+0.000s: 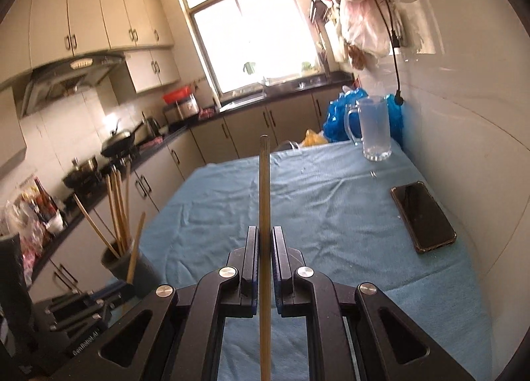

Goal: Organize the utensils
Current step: 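Carry both held chopsticks over and lower them into the black cup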

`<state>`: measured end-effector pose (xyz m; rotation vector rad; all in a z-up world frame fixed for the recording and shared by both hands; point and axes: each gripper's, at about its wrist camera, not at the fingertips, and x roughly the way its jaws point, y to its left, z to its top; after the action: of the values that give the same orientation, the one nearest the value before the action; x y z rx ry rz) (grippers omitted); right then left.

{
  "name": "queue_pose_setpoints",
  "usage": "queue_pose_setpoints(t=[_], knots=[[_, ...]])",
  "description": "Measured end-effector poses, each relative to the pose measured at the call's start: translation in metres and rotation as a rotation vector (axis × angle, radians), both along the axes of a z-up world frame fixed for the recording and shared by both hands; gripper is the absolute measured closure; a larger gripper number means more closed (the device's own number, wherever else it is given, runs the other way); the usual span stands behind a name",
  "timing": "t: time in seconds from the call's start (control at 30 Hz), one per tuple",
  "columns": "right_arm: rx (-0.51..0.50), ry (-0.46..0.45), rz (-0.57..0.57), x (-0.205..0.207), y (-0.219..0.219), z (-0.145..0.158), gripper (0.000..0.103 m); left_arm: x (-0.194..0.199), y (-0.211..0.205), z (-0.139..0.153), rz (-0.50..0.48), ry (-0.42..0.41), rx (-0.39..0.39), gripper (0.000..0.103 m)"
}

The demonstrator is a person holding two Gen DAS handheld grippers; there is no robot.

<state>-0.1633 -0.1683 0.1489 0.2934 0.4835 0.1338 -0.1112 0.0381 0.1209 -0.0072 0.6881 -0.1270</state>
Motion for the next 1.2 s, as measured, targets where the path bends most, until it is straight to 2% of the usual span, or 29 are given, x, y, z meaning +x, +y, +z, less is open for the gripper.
queue_pose_setpoints(t=[0.47, 1.2], knots=[[0.003, -0.087, 0.035, -0.010, 0.035, 0.028, 0.095, -0.017, 0.021, 0.026, 0.031, -0.084, -0.019, 0.096], [-0.003, -0.118, 0.177, 0.035, 0.123, 0.045, 0.095, 0.001, 0.088, 0.056, 0.125, -0.165, -0.039, 0.096]])
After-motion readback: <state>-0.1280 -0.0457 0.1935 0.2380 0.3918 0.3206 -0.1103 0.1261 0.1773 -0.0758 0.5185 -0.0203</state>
